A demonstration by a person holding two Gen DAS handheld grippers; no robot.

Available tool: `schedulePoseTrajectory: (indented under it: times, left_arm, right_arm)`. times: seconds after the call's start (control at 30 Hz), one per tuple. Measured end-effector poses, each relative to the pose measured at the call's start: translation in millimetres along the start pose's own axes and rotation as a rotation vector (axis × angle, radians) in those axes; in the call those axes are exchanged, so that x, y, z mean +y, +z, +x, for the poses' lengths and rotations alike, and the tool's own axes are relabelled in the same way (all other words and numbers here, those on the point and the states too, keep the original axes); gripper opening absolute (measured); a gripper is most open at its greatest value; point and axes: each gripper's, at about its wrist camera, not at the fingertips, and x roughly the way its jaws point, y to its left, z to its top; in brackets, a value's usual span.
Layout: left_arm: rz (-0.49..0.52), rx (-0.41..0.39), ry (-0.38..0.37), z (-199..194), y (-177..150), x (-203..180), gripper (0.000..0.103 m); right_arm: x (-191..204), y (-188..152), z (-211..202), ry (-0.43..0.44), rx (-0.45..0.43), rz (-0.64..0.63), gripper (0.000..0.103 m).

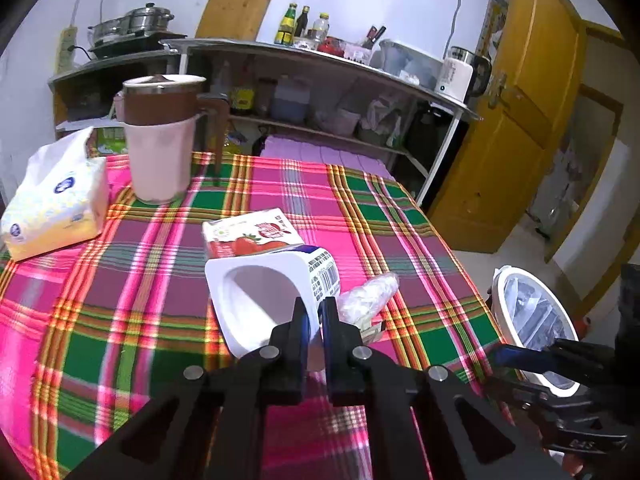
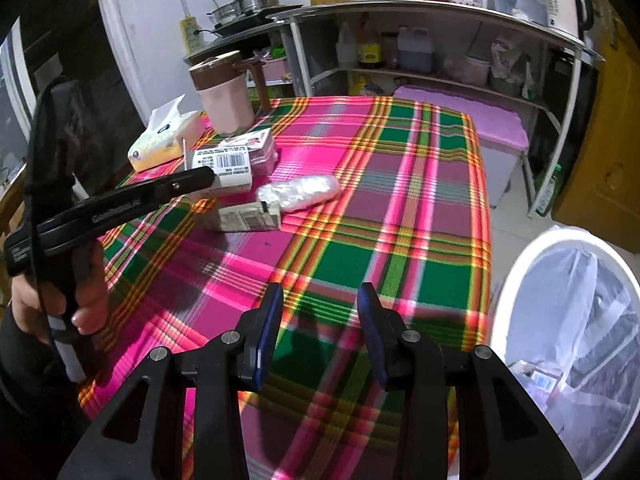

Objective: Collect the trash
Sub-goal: 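Grasp the white yogurt cup by its rim with the left tool, then grasp the tan paper strip from the table with the right tool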

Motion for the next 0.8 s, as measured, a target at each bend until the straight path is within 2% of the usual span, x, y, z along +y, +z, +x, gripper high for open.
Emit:
schedulePoseTrajectory:
  times: [0.5, 0.6, 0.8]
  left_arm:
    - [-0.041, -0.019, 0.041, -39, -16, 33, 0.006]
    - [-0.048, -0.023, 0.044, -43, -18, 39, 0.006]
    - [-0.057, -0.018, 0.051, -46, -21, 48, 0.006]
  right_arm:
    - [34, 32, 35, 0.062, 0.008, -0.104, 0.04]
    - [35, 40, 44, 0.067, 0.01, -0.109, 0.049]
    - [35, 53, 65, 0.106, 0.026, -0.104, 0.049]
